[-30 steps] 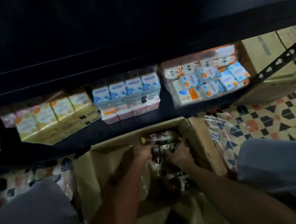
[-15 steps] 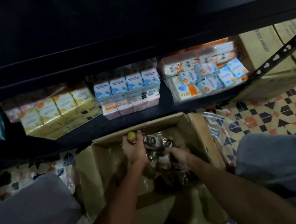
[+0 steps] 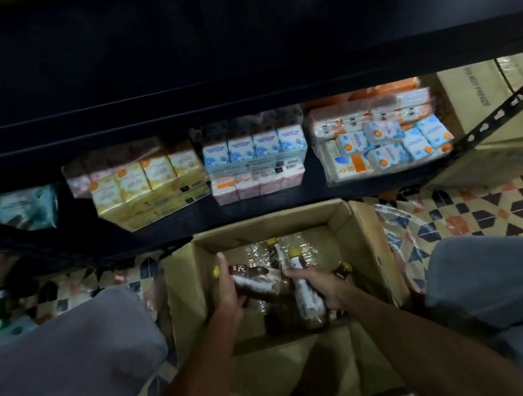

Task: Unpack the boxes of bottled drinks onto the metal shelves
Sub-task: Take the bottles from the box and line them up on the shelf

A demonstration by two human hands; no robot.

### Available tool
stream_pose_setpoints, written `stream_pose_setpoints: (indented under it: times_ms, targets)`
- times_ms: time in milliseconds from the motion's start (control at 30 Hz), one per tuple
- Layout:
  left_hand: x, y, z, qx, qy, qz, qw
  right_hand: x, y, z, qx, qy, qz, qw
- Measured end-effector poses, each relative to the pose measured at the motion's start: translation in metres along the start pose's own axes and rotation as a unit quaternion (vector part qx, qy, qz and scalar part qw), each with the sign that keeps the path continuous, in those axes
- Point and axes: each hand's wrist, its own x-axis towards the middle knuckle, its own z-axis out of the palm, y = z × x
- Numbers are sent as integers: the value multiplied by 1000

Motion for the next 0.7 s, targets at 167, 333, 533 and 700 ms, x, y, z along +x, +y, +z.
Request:
stream_pose_setpoints:
  times_ms: [167, 333, 533, 700]
  targets:
    - [-17, -1, 4, -33, -64, -18, 997, -17, -3, 9, 35, 14, -9, 999]
    - [-31, -3, 14, 55, -101, -13, 993, -24, -5, 21, 27, 19, -24, 999]
    - [-33, -3, 5, 234, -135, 7, 963, -35, -8, 33, -42, 17, -79, 996]
    - [-50, 11, 11, 304, -152, 31, 940, -52, -12, 36, -59, 47, -139, 987]
